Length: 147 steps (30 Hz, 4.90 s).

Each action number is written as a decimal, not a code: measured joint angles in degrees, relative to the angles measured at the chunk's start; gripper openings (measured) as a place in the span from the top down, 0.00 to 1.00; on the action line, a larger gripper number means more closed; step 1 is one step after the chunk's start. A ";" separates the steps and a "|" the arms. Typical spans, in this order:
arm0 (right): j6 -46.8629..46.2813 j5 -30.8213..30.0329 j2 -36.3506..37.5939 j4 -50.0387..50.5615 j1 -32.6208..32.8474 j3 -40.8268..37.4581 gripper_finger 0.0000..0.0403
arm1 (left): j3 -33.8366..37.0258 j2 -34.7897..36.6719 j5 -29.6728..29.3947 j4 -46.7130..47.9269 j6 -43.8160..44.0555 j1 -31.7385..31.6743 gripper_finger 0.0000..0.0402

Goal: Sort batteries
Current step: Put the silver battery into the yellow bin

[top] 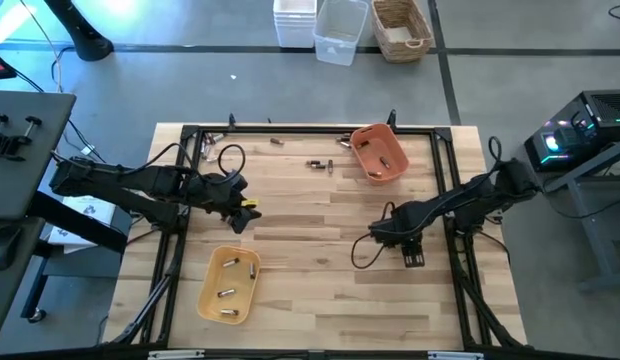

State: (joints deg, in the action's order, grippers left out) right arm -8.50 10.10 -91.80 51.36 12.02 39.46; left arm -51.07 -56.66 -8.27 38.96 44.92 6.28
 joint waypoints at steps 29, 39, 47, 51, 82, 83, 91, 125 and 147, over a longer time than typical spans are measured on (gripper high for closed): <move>-16.77 -8.70 0.14 -22.95 -0.67 27.44 0.95 | -0.04 19.54 9.37 -31.43 -6.01 0.03 0.53; -21.13 -10.98 -30.35 -26.42 0.96 65.10 0.95 | -0.04 27.13 13.20 -23.54 -13.22 0.11 0.53; -21.78 -7.95 -48.40 -26.23 -0.03 91.20 0.96 | -0.04 27.39 13.31 -22.95 -16.51 0.11 0.53; -25.14 -5.44 -53.40 -32.60 -0.07 93.42 0.96 | -0.04 27.36 13.31 -22.92 -16.69 0.11 0.53; -9.00 -22.62 -29.03 13.06 -10.90 79.37 0.46 | -0.02 20.29 9.77 -18.27 -21.66 0.11 0.53; -8.98 -22.07 -27.17 11.40 -11.90 75.25 0.46 | -0.02 19.24 9.64 -17.87 -21.66 0.13 0.53; -10.86 -11.17 -10.52 -16.07 -22.59 39.57 0.46 | -0.02 12.15 1.80 -16.57 -24.03 -0.52 0.53; -5.53 6.61 -7.20 -37.43 -37.26 41.47 0.46 | -2.40 -28.37 3.40 17.74 -26.09 -58.07 0.62; 0.01 6.83 -7.25 -30.64 -36.99 41.47 0.46 | -23.61 -56.17 -12.75 37.59 -53.68 -61.04 0.60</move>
State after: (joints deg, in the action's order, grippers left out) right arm -8.49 16.94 -99.04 20.72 -24.97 80.93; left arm -74.68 -112.83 -21.02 76.55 -8.75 -54.76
